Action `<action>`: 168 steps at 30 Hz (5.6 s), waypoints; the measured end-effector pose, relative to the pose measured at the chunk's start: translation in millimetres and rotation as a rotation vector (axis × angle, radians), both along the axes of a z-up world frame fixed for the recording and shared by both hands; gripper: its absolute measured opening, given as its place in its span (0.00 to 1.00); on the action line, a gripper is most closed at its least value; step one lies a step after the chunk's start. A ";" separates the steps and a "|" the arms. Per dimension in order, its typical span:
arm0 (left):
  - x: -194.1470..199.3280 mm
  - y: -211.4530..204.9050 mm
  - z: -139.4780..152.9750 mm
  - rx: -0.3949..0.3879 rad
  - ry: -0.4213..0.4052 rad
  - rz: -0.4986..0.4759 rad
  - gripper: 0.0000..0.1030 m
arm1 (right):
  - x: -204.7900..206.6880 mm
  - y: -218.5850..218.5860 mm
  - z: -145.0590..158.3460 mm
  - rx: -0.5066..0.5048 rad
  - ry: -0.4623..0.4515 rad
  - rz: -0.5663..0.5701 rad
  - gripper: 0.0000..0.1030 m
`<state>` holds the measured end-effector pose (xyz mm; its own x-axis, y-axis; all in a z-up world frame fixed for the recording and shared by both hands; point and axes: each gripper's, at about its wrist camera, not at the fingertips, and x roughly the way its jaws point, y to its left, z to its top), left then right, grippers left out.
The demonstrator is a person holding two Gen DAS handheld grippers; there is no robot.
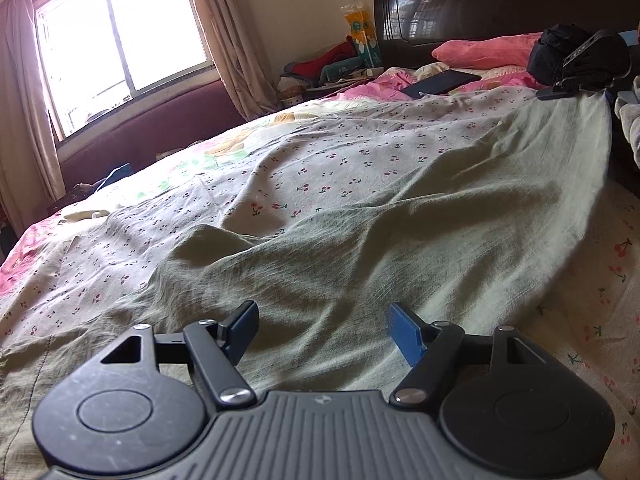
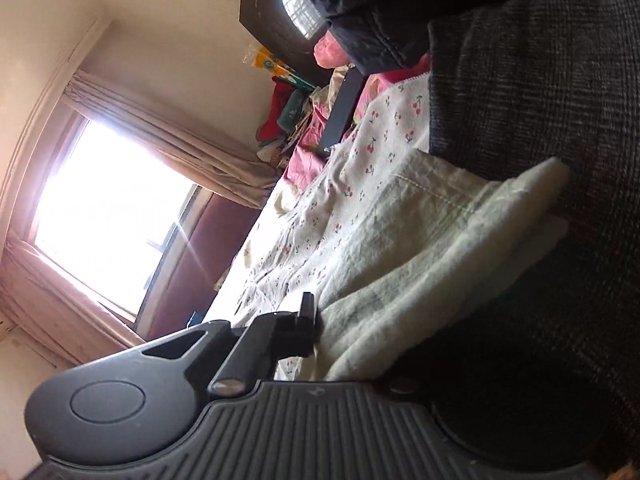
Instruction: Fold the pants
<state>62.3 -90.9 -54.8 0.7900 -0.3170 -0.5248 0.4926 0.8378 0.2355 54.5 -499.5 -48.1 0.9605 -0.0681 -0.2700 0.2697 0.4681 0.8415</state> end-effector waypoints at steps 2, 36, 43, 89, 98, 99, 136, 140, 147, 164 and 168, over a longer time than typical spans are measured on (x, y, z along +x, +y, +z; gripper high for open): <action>2.0 -1.3 0.4 -0.017 0.014 -0.012 0.82 | -17.0 6.5 21.5 -0.035 -0.058 -0.006 0.04; -20.1 271.6 41.8 -0.317 0.058 0.506 0.82 | 33.2 530.7 11.3 -1.584 0.060 0.993 0.11; -29.0 275.1 37.7 -0.312 0.061 0.494 0.82 | 29.8 542.4 11.8 -1.625 0.050 1.022 0.26; -65.1 288.6 38.2 -0.256 0.070 0.458 0.82 | 27.9 597.8 54.1 -1.078 -0.047 1.310 0.39; -39.8 260.4 71.8 -0.311 -0.058 0.344 0.83 | 32.5 434.2 77.5 -0.931 0.174 0.883 0.44; -30.3 253.1 70.1 -0.317 -0.059 0.328 0.83 | 35.4 416.9 73.5 -0.937 0.229 0.827 0.44; 13.0 -2.9 -2.9 -0.029 0.251 -0.322 0.80 | 154.0 226.6 -27.0 -0.040 0.274 0.826 0.09; 11.6 0.6 -2.4 -0.042 0.241 -0.317 0.80 | 175.8 221.6 -34.1 -0.034 0.268 0.772 0.02; 4.4 20.9 9.4 -0.099 0.244 -0.286 0.80 | 142.0 203.3 -5.7 -0.118 0.239 0.710 0.09; 9.6 32.1 15.9 -0.146 0.240 -0.190 0.80 | 112.2 242.4 -41.7 0.088 0.221 0.932 0.14; 12.1 45.3 19.2 -0.081 0.178 -0.146 0.82 | 108.2 251.8 -42.0 0.079 0.211 0.903 0.03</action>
